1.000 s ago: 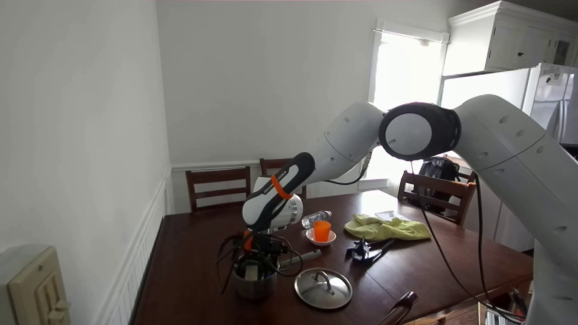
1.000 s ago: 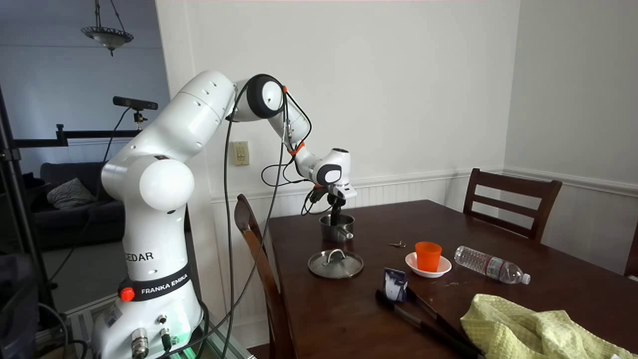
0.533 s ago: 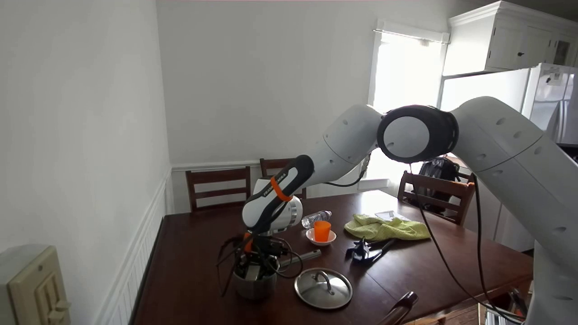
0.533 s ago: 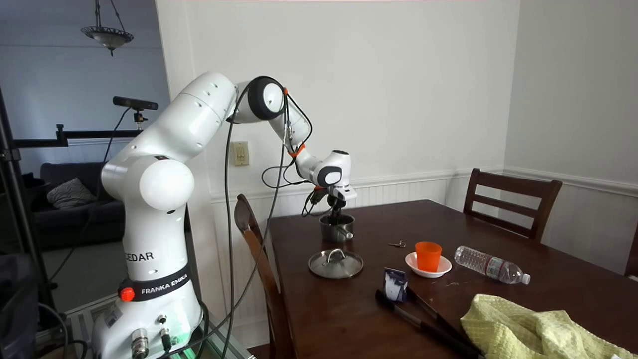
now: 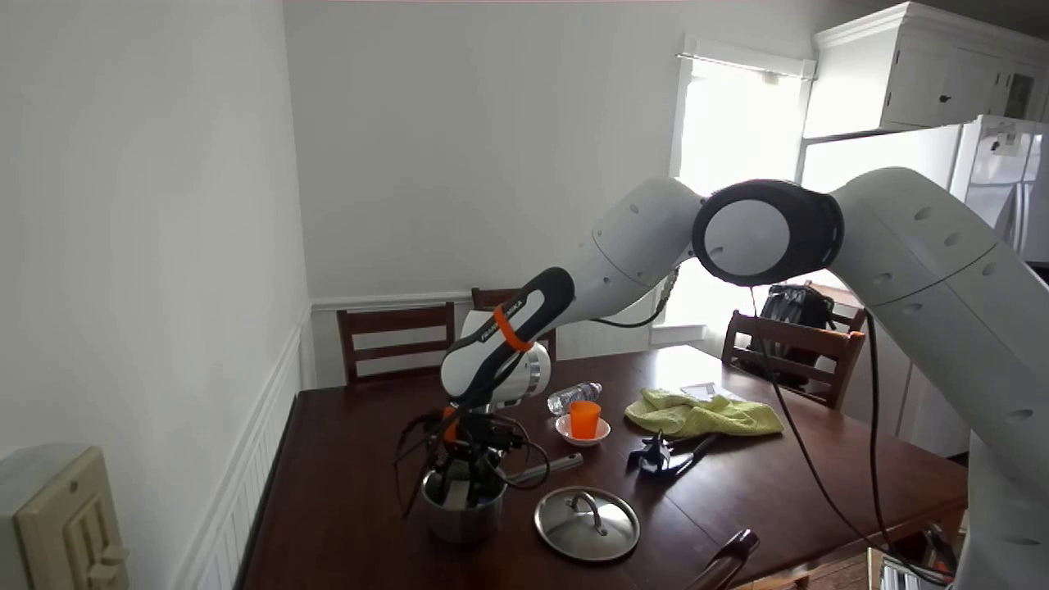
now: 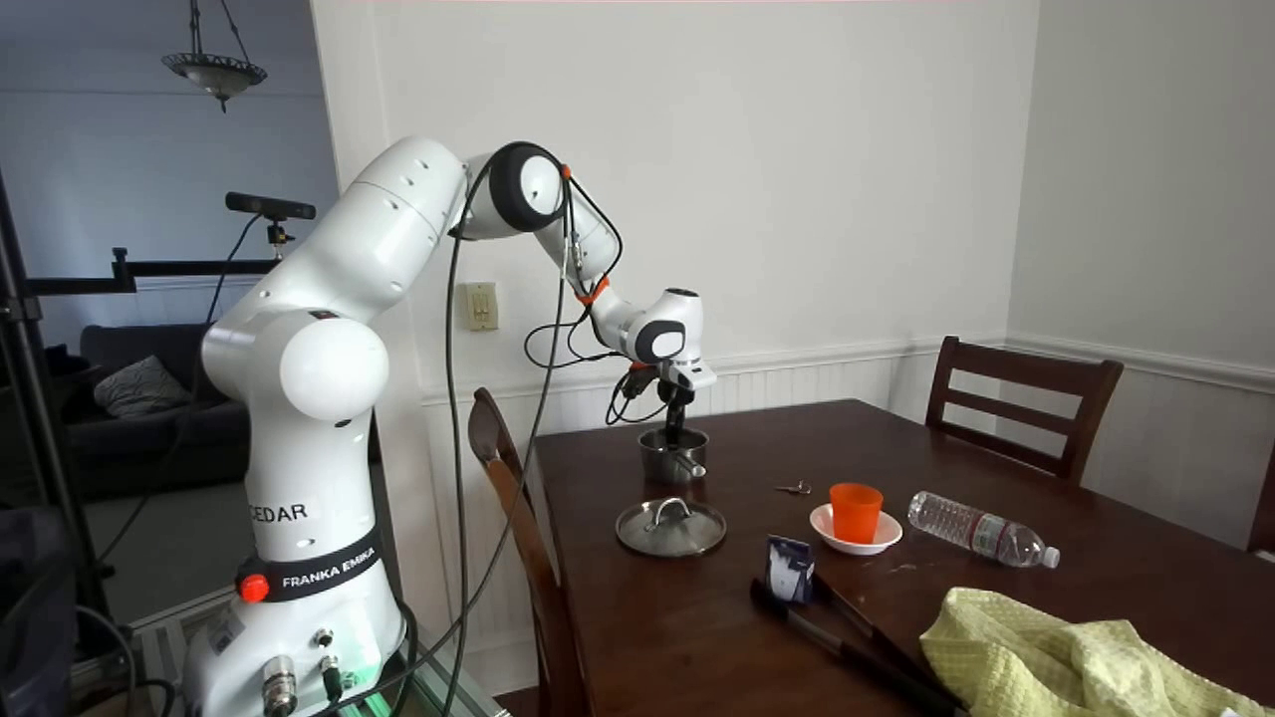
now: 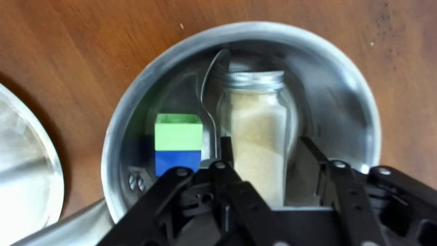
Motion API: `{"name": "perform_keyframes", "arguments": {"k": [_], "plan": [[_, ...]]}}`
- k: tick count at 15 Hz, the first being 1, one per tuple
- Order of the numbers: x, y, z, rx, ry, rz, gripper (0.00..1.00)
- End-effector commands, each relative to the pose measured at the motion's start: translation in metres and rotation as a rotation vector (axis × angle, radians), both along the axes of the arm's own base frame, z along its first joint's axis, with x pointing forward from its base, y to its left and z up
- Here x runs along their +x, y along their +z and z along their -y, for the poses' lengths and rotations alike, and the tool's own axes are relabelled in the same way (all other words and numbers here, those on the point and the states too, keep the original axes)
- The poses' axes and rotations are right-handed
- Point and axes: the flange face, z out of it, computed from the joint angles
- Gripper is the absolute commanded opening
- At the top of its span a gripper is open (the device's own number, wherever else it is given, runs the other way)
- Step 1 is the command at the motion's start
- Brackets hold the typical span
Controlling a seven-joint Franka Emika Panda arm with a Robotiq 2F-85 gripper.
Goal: Pick up the spice bottle from the silver pot and put it on the table
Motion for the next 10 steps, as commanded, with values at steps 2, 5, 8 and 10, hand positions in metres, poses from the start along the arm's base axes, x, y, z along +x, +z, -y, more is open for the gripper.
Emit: {"name": "perform_keyframes", "arguments": {"k": [2,5,8,10], "plan": [[-0.019,0.063,0.006,0.026,0.013,-0.002,0.28],[-0.025,0.079,0.006,0.018,0.028,-0.074,0.78],[-0.026,0.067,0.003,-0.006,0.027,-0.122,0.92],[-0.024,0.054,0.001,-0.084,0.009,-0.095,0.99]]}}
